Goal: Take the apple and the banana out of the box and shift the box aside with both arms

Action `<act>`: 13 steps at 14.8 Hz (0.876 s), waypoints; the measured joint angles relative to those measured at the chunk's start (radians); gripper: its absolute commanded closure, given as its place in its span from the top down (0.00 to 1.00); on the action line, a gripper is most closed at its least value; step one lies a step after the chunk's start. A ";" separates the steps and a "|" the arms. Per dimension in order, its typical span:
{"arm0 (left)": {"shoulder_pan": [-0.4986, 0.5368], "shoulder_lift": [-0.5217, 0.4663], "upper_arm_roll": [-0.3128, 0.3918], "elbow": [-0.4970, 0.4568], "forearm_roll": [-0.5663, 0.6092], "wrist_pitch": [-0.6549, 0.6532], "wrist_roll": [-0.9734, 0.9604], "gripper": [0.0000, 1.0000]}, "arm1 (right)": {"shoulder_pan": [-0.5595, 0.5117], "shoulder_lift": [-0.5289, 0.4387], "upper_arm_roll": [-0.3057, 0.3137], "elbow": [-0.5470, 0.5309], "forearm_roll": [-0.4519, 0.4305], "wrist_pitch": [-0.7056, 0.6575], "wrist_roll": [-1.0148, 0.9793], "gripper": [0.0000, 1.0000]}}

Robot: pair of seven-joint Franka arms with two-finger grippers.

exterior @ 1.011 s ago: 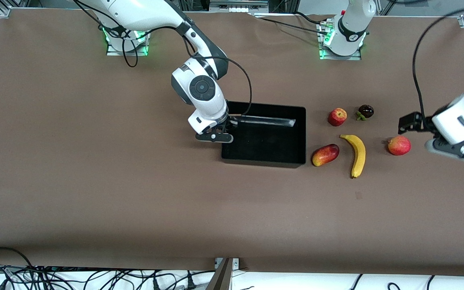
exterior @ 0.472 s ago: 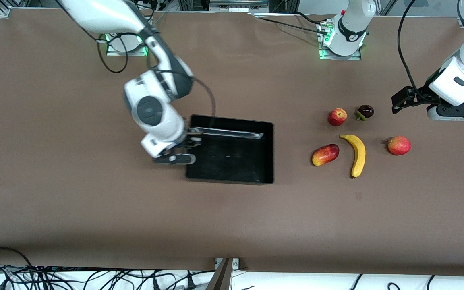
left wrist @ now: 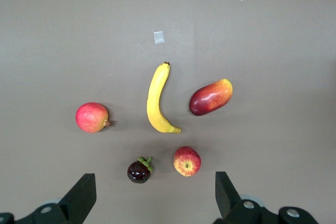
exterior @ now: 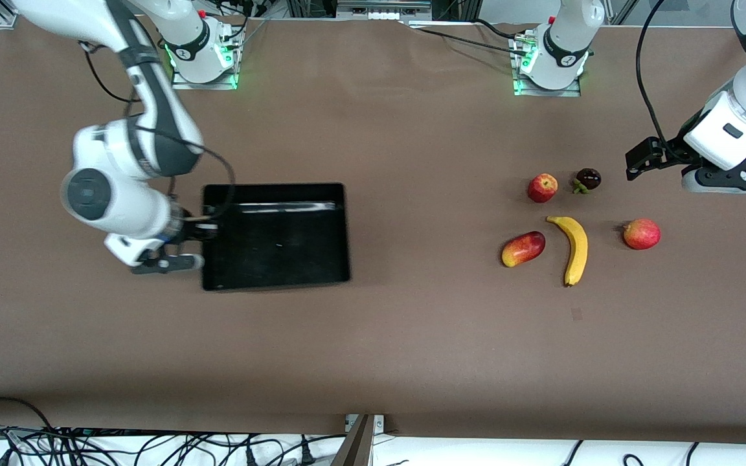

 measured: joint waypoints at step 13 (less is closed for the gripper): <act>0.000 -0.002 -0.004 0.000 0.000 -0.008 0.000 1.00 | -0.093 -0.064 -0.139 -0.308 0.093 0.291 -0.358 1.00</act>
